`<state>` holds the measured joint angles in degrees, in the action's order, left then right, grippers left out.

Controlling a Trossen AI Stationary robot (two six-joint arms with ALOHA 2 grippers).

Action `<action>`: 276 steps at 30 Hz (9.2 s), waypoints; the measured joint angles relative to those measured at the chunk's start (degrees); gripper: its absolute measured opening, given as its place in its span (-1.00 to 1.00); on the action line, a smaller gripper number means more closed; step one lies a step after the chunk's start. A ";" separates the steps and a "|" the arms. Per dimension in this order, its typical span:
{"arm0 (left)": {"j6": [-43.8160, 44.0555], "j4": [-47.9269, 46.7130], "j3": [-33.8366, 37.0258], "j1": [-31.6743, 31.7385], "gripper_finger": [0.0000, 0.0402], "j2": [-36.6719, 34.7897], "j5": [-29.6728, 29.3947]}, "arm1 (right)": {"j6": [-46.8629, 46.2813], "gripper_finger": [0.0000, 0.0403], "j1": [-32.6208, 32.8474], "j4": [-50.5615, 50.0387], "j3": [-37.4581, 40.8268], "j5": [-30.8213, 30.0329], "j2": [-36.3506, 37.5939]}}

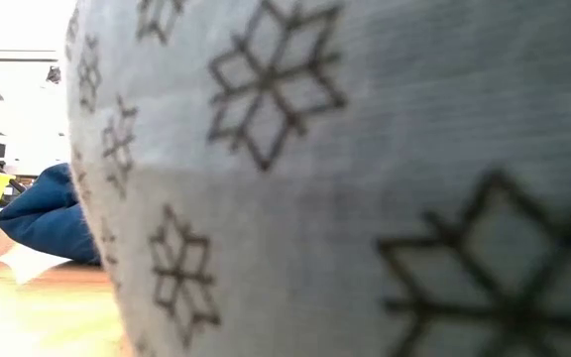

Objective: Pick & place medical supplies in basket/bin
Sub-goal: Put the white rolled gauze into the gray bin, then put the top right transparent pill bottle into the yellow bin

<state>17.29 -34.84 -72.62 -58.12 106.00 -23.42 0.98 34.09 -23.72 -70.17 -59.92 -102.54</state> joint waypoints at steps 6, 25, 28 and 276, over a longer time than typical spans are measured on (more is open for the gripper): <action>-11.97 18.23 3.38 1.20 -0.80 -7.18 -7.98 | -3.71 0.15 -0.02 -0.07 0.00 6.30 0.00; -35.23 104.32 50.33 27.55 -0.80 -20.44 8.60 | 6.30 0.15 -1.53 22.84 0.02 11.40 0.00; -35.32 105.17 51.99 33.52 -0.80 -20.99 14.07 | 11.61 0.15 -3.30 31.75 0.02 15.34 0.00; -28.71 55.48 63.56 70.48 0.64 -76.26 38.45 | 16.62 0.29 -42.73 3.62 -6.90 50.84 -10.61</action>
<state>-11.42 20.65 -9.06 12.36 29.74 15.03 17.61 -8.65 -20.10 -77.07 -9.09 -113.16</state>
